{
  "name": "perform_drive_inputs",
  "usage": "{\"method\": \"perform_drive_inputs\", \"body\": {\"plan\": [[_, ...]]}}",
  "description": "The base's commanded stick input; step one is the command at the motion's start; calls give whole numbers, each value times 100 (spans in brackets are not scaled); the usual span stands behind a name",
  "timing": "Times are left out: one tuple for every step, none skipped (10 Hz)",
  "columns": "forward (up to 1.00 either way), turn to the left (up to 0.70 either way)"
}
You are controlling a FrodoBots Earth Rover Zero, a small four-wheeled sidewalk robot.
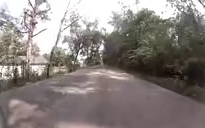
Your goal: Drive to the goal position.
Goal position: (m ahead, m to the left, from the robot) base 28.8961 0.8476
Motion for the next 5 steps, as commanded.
{"method": "perform_drive_inputs", "body": {"plan": [[70,0],[70,0],[70,0],[70,0],[70,0]]}}
